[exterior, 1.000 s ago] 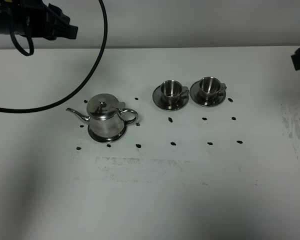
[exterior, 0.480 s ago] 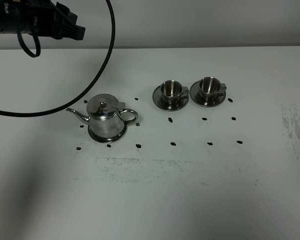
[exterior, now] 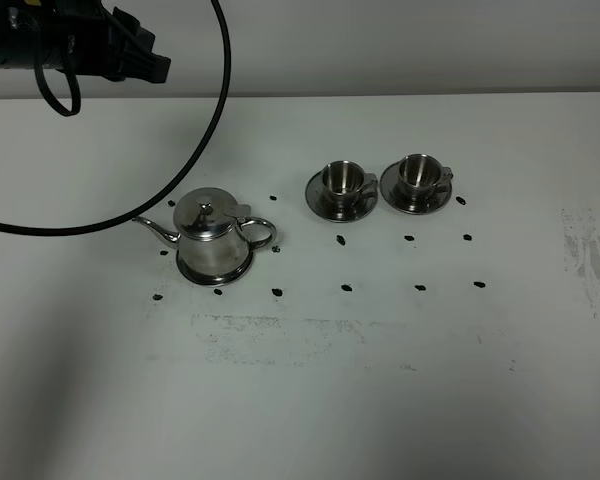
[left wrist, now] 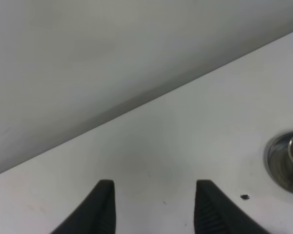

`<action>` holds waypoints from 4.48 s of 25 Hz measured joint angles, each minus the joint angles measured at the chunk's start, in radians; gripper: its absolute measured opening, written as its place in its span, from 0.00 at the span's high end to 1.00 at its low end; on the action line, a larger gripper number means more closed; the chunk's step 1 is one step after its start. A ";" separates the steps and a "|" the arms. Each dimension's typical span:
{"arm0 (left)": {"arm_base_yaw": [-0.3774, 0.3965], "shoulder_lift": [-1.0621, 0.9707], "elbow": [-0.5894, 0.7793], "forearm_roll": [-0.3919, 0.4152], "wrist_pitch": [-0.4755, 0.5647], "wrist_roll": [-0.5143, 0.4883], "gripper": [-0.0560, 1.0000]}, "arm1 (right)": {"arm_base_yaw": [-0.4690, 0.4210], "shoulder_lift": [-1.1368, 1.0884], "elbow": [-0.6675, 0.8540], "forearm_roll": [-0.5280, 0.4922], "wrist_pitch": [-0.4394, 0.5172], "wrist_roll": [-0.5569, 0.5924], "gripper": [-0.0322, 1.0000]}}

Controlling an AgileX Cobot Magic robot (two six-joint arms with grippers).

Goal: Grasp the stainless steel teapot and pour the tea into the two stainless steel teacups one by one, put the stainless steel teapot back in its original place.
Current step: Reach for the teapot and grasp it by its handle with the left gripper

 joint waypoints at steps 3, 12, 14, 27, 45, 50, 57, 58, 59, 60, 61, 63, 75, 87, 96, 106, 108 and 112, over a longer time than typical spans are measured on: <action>0.000 0.000 0.000 0.000 0.009 0.001 0.60 | 0.000 -0.078 0.069 -0.020 0.011 0.000 0.65; 0.000 0.000 0.000 0.014 0.032 0.004 0.60 | 0.000 -0.092 0.087 -0.022 0.018 0.006 0.65; 0.000 0.000 0.000 0.024 0.036 0.004 0.60 | 0.000 -0.092 0.087 -0.022 0.018 0.006 0.65; 0.000 0.000 0.000 0.029 0.047 0.007 0.60 | -0.194 -0.092 0.087 -0.016 0.018 0.006 0.65; 0.010 -0.032 0.001 0.047 0.139 0.029 0.60 | -0.198 -0.092 0.087 -0.016 0.018 0.007 0.65; 0.038 -0.049 0.001 0.100 0.185 -0.057 0.60 | -0.198 -0.092 0.087 -0.016 0.018 0.007 0.65; -0.095 0.030 0.001 0.106 0.161 -0.071 0.60 | -0.198 -0.092 0.087 -0.016 0.018 0.007 0.65; -0.122 0.048 0.001 0.110 0.157 -0.071 0.60 | -0.198 -0.092 0.087 -0.016 0.018 0.007 0.65; -0.148 0.062 0.001 0.119 0.156 -0.071 0.60 | -0.198 -0.092 0.087 -0.016 0.018 0.007 0.65; -0.169 0.079 0.001 0.133 0.156 -0.071 0.60 | -0.198 -0.092 0.087 -0.016 0.018 0.007 0.65; -0.192 0.093 0.001 0.147 0.156 -0.071 0.60 | -0.198 -0.092 0.087 -0.016 0.018 0.007 0.65; -0.232 0.116 0.001 0.172 0.156 -0.071 0.60 | -0.198 -0.092 0.087 -0.016 0.018 0.007 0.65; -0.314 0.216 0.001 0.209 0.145 -0.049 0.41 | -0.198 -0.092 0.087 -0.016 0.018 0.007 0.65; -0.329 0.322 0.001 0.205 0.112 -0.050 0.41 | -0.198 -0.092 0.087 -0.016 0.018 0.007 0.65; -0.329 0.332 0.001 0.206 0.071 -0.049 0.41 | -0.198 -0.092 0.087 -0.016 0.018 0.007 0.65; -0.329 0.332 0.001 0.206 0.117 -0.085 0.41 | -0.198 -0.092 0.087 -0.016 0.018 0.007 0.65; -0.329 0.332 0.001 0.206 0.134 -0.094 0.41 | -0.198 -0.092 0.087 -0.016 0.018 0.007 0.65; -0.329 0.332 0.001 0.199 0.194 -0.099 0.41 | -0.198 -0.092 0.087 -0.016 0.018 0.007 0.65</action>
